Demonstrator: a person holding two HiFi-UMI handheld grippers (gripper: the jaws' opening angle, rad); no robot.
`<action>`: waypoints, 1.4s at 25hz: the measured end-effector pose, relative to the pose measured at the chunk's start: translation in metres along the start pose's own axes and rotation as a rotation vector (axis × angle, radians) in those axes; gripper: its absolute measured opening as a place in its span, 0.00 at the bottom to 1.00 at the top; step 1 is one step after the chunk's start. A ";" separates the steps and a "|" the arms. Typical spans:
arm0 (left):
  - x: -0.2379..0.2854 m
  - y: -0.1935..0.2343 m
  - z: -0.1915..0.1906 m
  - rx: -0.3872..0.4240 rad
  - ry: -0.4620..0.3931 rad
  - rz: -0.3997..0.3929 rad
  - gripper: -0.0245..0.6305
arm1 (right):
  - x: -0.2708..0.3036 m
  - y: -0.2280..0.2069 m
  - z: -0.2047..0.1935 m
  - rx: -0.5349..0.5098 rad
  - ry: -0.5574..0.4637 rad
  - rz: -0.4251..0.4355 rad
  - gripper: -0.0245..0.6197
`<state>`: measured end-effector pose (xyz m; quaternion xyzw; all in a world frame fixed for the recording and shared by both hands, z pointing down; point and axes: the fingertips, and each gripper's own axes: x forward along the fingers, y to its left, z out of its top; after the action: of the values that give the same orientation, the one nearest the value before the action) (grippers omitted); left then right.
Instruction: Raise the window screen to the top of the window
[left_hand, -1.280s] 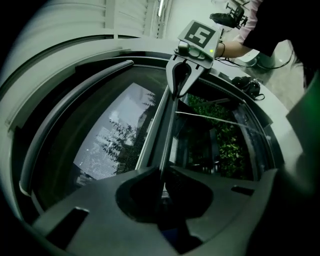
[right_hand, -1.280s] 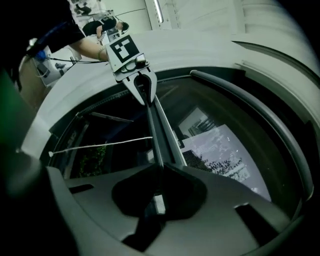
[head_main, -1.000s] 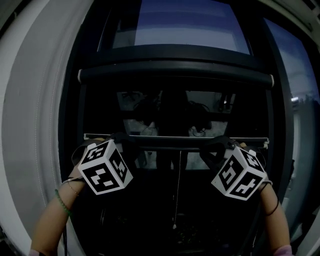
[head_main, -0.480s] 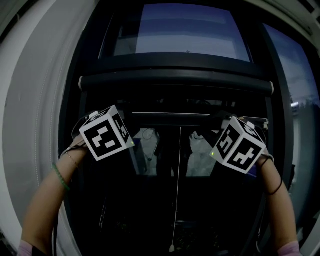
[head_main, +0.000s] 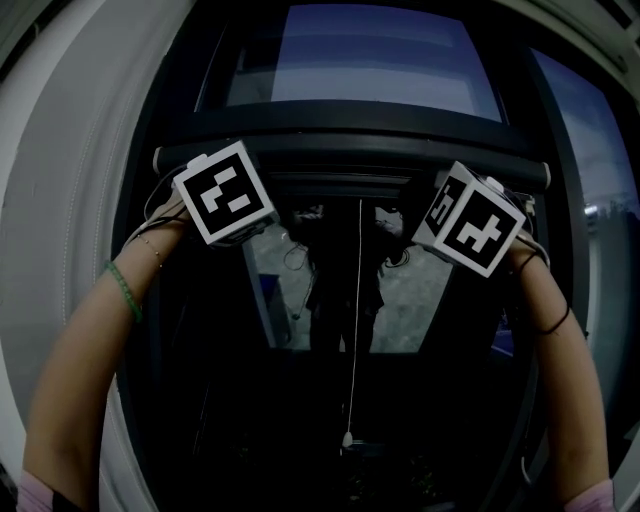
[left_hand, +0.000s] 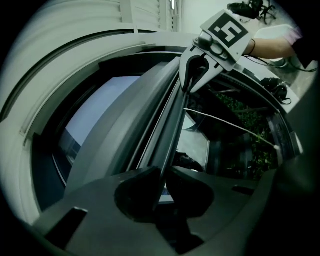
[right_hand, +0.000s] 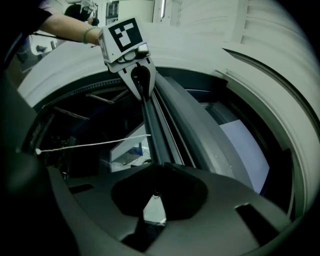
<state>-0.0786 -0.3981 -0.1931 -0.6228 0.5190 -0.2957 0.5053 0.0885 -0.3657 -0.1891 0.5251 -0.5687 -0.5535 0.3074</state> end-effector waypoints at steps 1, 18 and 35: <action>0.001 0.004 0.000 -0.012 0.009 -0.001 0.11 | 0.001 -0.005 0.001 -0.002 0.004 -0.006 0.09; -0.018 0.001 0.018 -0.114 -0.226 0.100 0.16 | -0.015 0.001 0.010 0.315 -0.240 -0.074 0.13; -0.055 -0.273 0.017 -0.457 -0.429 -0.279 0.16 | -0.086 0.235 -0.009 0.629 -0.397 0.151 0.13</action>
<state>0.0152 -0.3542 0.0656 -0.8329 0.3636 -0.1002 0.4050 0.0584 -0.3260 0.0566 0.4330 -0.7964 -0.4186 0.0546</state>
